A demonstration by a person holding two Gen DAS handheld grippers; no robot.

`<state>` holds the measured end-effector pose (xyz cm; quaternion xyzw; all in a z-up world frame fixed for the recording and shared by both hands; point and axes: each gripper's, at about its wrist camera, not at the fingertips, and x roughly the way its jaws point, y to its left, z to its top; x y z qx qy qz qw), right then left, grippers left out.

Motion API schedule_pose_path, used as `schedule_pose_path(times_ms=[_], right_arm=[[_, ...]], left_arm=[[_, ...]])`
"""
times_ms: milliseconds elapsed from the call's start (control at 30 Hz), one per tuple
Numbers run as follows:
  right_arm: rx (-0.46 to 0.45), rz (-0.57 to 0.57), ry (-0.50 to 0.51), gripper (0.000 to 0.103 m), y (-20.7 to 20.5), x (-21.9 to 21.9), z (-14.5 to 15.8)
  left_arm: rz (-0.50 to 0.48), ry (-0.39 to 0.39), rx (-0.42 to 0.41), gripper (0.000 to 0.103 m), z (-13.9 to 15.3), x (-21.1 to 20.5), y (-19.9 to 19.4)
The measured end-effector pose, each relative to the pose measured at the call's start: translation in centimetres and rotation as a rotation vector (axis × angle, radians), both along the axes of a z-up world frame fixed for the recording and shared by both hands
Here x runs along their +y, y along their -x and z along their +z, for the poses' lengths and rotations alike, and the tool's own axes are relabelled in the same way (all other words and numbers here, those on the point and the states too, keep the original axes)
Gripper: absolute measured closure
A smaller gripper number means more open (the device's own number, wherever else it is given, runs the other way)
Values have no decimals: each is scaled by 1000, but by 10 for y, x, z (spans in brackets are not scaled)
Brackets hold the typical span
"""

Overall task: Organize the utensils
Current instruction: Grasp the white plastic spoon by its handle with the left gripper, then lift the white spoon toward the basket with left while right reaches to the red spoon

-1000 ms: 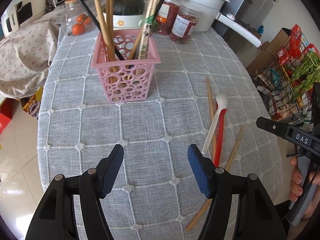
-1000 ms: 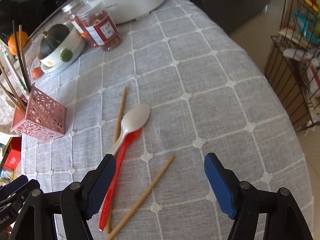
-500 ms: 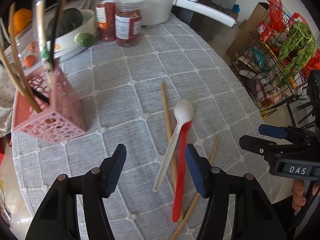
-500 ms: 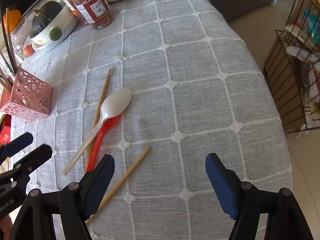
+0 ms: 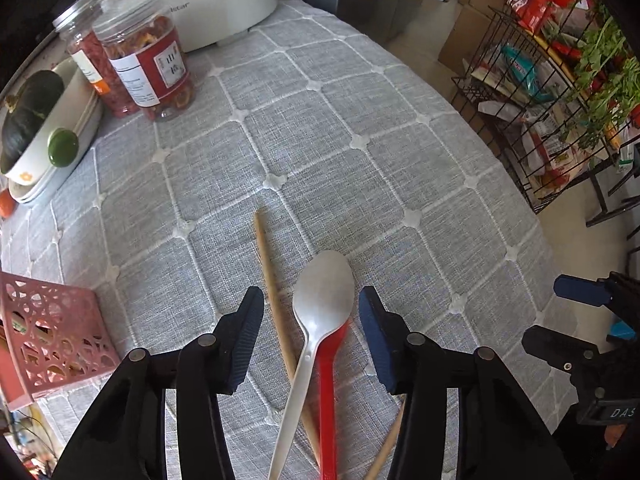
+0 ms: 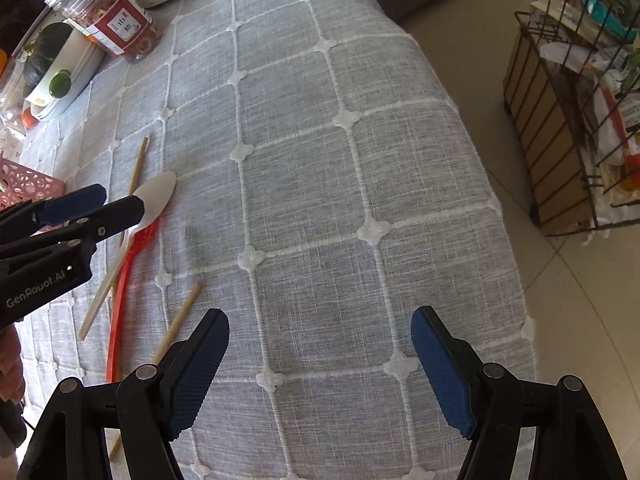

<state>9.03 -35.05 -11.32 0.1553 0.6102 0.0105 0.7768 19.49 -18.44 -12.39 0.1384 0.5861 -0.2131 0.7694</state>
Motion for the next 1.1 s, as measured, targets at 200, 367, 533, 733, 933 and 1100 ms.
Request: schedule_pose_path(times_ms=[200, 367, 533, 733, 933, 1100], right_arm=[[3, -5, -14, 23, -1, -1, 0], [4, 11, -18, 23, -2, 5, 0], [6, 14, -8, 23, -6, 11, -1], [6, 61, -10, 23, -11, 33, -1], [9, 105, -17, 23, -18, 61, -3], [-6, 130, -14, 23, -26, 82, -2]], left_arm=[[-4, -23, 44, 66, -14, -7, -5], [2, -34, 35, 67, -20, -14, -3], [12, -17, -28, 67, -6, -4, 6], [102, 78, -114, 67, 30, 47, 30], [196, 190, -206, 67, 62, 116, 69], [278, 261, -246, 68, 74, 164, 96]])
